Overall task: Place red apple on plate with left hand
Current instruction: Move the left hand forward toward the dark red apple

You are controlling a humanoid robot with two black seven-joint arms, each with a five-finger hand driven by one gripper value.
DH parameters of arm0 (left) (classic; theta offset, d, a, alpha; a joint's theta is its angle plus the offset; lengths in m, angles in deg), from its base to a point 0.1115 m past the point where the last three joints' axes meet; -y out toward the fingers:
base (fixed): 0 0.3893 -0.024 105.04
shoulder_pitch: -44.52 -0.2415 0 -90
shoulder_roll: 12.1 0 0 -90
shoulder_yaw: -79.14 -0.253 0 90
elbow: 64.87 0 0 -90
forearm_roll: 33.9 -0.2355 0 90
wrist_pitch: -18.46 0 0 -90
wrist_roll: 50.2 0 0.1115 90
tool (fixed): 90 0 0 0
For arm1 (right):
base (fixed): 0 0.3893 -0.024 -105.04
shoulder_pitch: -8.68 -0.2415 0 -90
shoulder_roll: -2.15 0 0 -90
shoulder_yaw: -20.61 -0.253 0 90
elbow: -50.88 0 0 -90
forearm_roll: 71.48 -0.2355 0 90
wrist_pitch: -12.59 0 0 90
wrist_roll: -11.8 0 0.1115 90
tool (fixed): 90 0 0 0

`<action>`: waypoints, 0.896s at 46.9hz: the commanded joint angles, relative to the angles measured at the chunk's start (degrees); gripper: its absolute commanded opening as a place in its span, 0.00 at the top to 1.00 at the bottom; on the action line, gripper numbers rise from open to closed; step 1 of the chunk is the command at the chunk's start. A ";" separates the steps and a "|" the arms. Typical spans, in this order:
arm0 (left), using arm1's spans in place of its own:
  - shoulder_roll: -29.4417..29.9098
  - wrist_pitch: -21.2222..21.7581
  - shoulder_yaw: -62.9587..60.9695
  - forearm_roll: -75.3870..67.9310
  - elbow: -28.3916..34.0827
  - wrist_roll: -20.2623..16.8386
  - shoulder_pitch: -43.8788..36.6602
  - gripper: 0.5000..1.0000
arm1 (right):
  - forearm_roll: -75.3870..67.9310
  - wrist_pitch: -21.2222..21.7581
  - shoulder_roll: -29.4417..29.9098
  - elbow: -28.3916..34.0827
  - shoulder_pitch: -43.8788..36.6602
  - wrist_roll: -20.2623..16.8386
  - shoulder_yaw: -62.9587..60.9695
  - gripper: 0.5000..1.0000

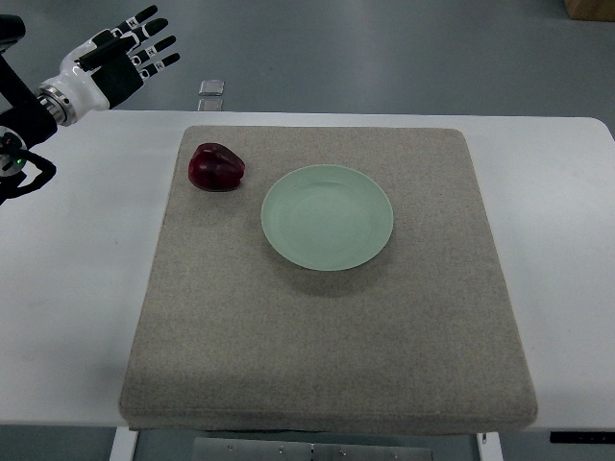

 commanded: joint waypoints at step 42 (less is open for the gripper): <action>2.71 -2.99 -0.24 -19.55 2.75 -0.77 4.03 0.00 | 0.00 0.00 0.00 0.00 0.00 0.00 0.00 0.14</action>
